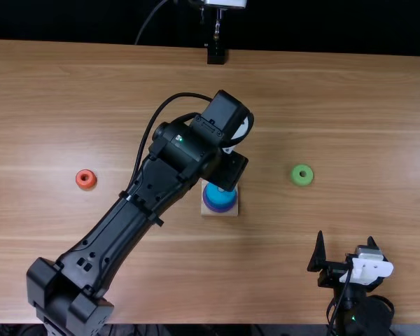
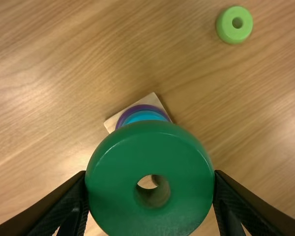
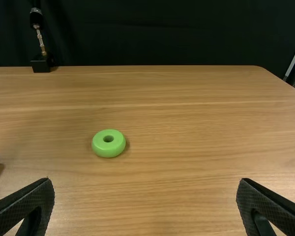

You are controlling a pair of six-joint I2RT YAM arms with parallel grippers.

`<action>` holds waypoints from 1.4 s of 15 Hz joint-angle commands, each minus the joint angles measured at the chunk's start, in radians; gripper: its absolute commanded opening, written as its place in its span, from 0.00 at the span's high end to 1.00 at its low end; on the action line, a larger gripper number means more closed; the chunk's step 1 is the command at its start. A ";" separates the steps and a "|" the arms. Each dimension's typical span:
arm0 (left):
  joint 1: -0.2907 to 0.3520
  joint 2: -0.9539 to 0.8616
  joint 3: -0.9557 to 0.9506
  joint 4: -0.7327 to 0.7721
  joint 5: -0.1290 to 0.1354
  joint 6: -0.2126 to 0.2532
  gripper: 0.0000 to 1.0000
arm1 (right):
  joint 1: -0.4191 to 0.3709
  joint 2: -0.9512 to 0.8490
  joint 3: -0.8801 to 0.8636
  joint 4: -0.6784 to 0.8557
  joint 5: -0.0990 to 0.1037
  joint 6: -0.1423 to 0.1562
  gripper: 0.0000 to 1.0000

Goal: Build the Hanoi tower: stack the rings onto the peg from bottom to top in this color order: purple, dark blue, light blue, dark green, light green, yellow, orange.

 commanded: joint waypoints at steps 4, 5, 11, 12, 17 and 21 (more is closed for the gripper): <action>0.010 0.011 0.015 -0.001 0.003 0.002 1.00 | -0.009 -0.012 -0.066 -0.028 0.017 0.001 0.00; 0.007 0.012 0.011 -0.001 0.003 0.002 1.00 | -0.009 -0.012 -0.066 -0.028 0.017 0.001 0.00; -0.004 0.014 -0.015 0.001 0.003 0.001 1.00 | -0.009 -0.012 -0.066 -0.028 0.017 0.001 0.00; -0.004 0.014 -0.015 0.001 0.003 0.001 1.00 | -0.009 -0.012 -0.066 -0.028 0.017 0.001 0.00; -0.010 0.041 -0.017 0.001 0.003 0.001 1.00 | -0.009 -0.012 -0.066 -0.028 0.017 0.001 0.00; -0.016 0.044 -0.015 0.001 0.003 0.001 1.00 | -0.009 -0.012 -0.066 -0.028 0.017 0.001 0.00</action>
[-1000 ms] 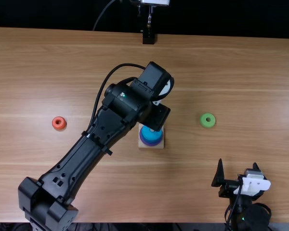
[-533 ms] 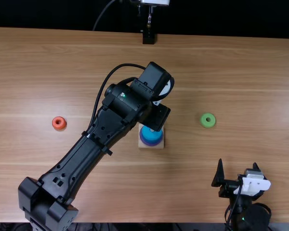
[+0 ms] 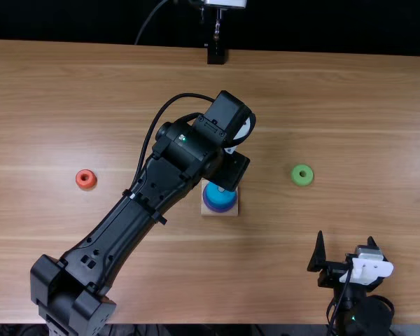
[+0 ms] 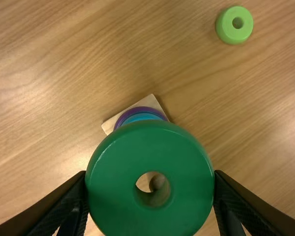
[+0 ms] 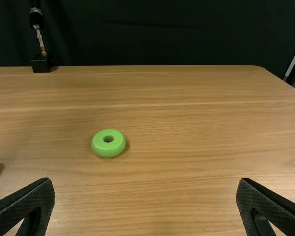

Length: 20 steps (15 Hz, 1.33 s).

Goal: Build the Hanoi tower: stack the rings onto the peg from bottom to top in this color order: purple, dark blue, light blue, dark green, light green, yellow, orange.

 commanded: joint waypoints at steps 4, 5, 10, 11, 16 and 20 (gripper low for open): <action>-0.027 0.029 -0.016 -0.008 0.002 -0.001 1.00 | -0.009 -0.012 -0.066 -0.028 0.018 0.001 0.00; -0.028 0.029 -0.016 -0.008 0.002 -0.001 1.00 | -0.009 -0.012 -0.066 -0.028 0.018 0.001 0.00; -0.039 0.029 -0.027 -0.012 0.000 -0.001 1.00 | -0.009 -0.012 -0.066 -0.028 0.018 0.001 0.00; -0.039 0.029 -0.032 -0.008 -0.002 0.002 0.83 | -0.009 -0.012 -0.066 -0.028 0.018 0.001 0.00; -0.024 0.026 -0.069 -0.034 0.072 -0.001 0.00 | -0.009 -0.012 -0.066 -0.028 0.018 0.001 0.00; -0.007 0.025 -0.076 -0.032 0.087 0.004 0.00 | -0.009 -0.012 -0.066 -0.028 0.018 0.001 0.00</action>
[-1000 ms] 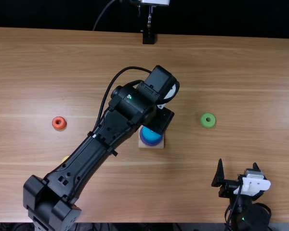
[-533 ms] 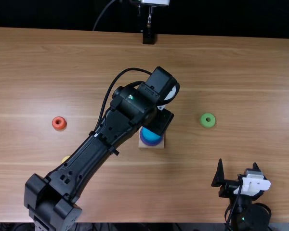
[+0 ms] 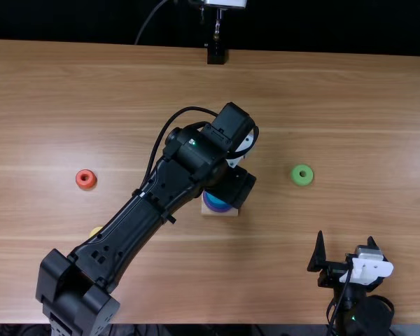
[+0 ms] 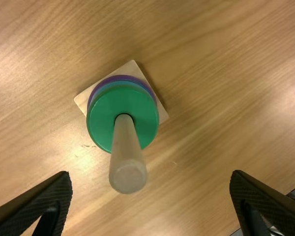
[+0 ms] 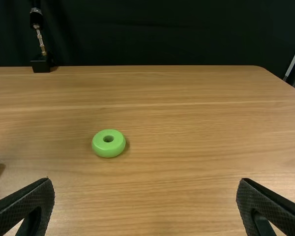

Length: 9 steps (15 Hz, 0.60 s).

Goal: Build the Hanoi tower: stack the rings onto the peg from bottom to top in this color order: purple, dark blue, light blue, dark green, light green, yellow, orange.

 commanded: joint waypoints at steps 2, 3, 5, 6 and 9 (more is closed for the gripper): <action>0.034 -0.007 -0.016 0.033 0.021 0.006 0.00 | -0.009 -0.012 -0.066 -0.027 0.018 0.001 0.00; 0.040 -0.049 -0.016 0.062 0.019 0.008 0.00 | -0.009 -0.012 -0.066 -0.027 0.018 0.001 0.00; 0.109 -0.175 -0.036 0.164 0.019 0.008 0.00 | -0.009 -0.012 -0.066 -0.027 0.018 0.001 0.00; 0.150 -0.225 -0.059 0.219 0.019 0.008 0.00 | -0.009 -0.012 -0.066 -0.027 0.018 0.001 0.00; 0.282 -0.438 -0.217 0.327 0.006 0.006 0.00 | -0.009 -0.012 -0.066 -0.027 0.018 0.001 0.00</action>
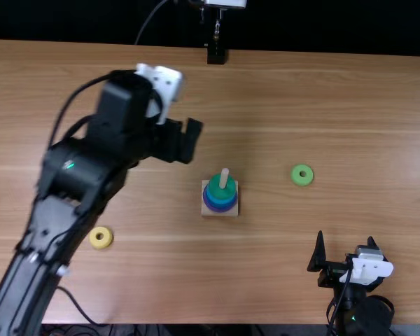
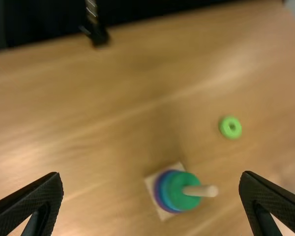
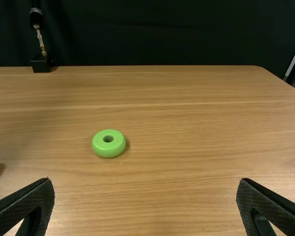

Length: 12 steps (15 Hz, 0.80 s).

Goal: Build the Hanoi tower: stack the rings onto the peg from bottom to top in this color order: purple, dark blue, light blue, dark green, light green, yellow, orange.

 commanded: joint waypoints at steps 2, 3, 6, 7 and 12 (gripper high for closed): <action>0.114 -0.178 -0.204 0.079 -0.008 0.003 0.00 | -0.009 -0.012 -0.066 -0.028 0.016 0.001 0.00; 0.149 -0.258 -0.304 0.137 -0.008 0.003 0.00 | -0.009 -0.012 -0.066 -0.028 0.018 0.001 0.00; 0.234 -0.497 -0.629 0.288 -0.050 0.013 0.00 | -0.009 -0.012 -0.066 -0.028 0.018 0.001 0.00; 0.257 -0.592 -0.726 0.325 -0.105 0.011 0.00 | -0.009 -0.012 -0.066 -0.028 0.018 0.001 0.00; 0.280 -1.002 -1.152 0.471 -0.137 0.022 0.00 | -0.009 -0.012 -0.066 -0.028 0.018 0.001 0.00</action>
